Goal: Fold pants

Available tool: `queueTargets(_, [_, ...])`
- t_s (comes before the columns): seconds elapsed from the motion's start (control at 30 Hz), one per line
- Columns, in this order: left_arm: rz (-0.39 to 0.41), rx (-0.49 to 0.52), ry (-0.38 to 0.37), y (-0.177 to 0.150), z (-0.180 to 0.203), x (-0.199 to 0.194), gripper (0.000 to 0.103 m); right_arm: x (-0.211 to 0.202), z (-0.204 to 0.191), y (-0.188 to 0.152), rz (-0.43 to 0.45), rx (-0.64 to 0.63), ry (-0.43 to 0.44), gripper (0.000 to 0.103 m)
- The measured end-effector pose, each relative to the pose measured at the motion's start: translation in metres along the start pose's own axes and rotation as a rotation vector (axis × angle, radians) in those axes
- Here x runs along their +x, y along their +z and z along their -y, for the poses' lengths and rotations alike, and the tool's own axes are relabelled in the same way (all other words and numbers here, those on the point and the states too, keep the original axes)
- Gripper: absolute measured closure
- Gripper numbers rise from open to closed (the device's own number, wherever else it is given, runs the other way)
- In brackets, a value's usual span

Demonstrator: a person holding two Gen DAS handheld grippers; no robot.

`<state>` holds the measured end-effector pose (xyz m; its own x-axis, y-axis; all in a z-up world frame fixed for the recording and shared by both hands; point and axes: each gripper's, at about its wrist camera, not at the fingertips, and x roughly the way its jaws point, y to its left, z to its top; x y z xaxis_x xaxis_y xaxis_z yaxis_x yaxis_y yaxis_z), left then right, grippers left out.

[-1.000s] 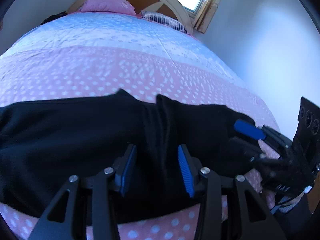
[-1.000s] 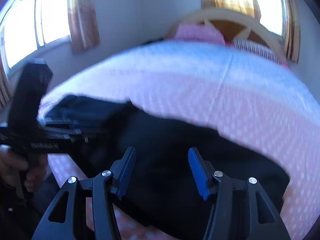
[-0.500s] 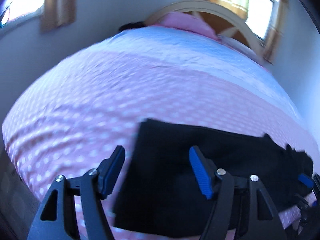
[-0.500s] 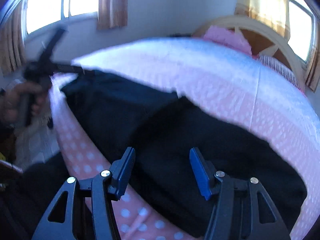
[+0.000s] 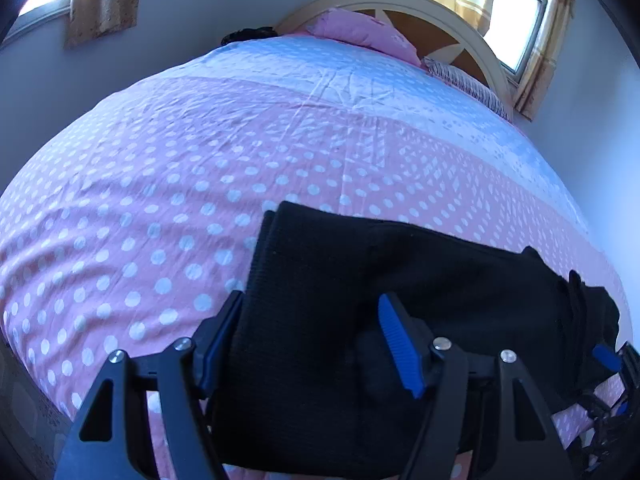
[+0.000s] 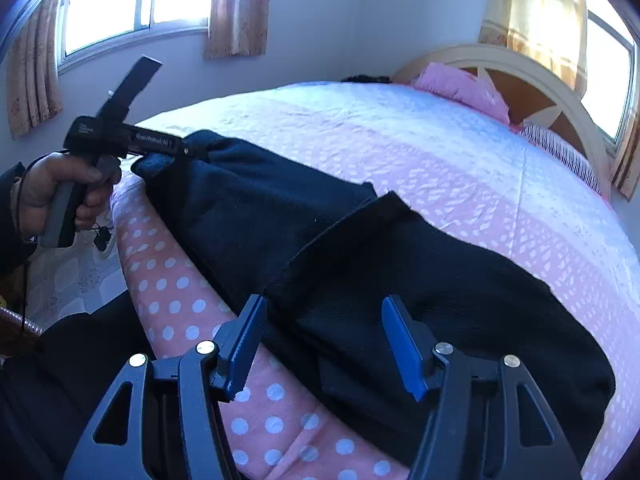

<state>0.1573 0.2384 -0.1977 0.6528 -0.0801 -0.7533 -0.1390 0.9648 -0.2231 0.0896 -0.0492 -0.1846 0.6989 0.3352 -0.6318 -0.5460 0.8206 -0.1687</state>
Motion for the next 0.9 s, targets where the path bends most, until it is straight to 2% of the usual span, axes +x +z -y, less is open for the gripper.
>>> queueTargets(0.13, [-0.003, -0.008, -0.018, 0.003, -0.003, 0.004, 0.058, -0.003, -0.006, -0.001, 0.03, -0.02, 0.003, 0.041])
queueTargets(0.17, [-0.004, -0.021, -0.038, 0.003, -0.006, 0.003, 0.07, 0.0, -0.005, -0.001, 0.032, -0.028, -0.003, 0.041])
queueTargets(0.2, [-0.012, -0.04, -0.082, 0.004, -0.008, 0.003, 0.076, 0.0, -0.006, -0.001, 0.034, -0.037, -0.011, 0.041])
queueTargets(0.23, [-0.017, -0.043, -0.096, 0.004, -0.007, 0.003, 0.08, 0.001, -0.007, 0.001, 0.036, -0.037, -0.016, 0.041])
queueTargets(0.37, [-0.005, -0.022, -0.075, 0.004, 0.001, -0.003, 0.082, -0.001, -0.003, 0.003, 0.048, -0.016, -0.035, 0.041])
queueTargets(0.47, [0.006, -0.062, -0.115, 0.011, 0.002, -0.013, 0.083, -0.008, 0.006, 0.004, 0.061, 0.011, -0.068, 0.041])
queueTargets(0.7, [0.061, -0.102, -0.285, 0.03, 0.039, -0.066, 0.083, -0.034, 0.045, 0.004, 0.085, 0.134, -0.19, 0.041])
queueTargets(0.9, [0.086, -0.031, -0.479, 0.042, 0.13, -0.104, 0.083, -0.071, 0.096, -0.01, 0.097, 0.292, -0.321, 0.041])
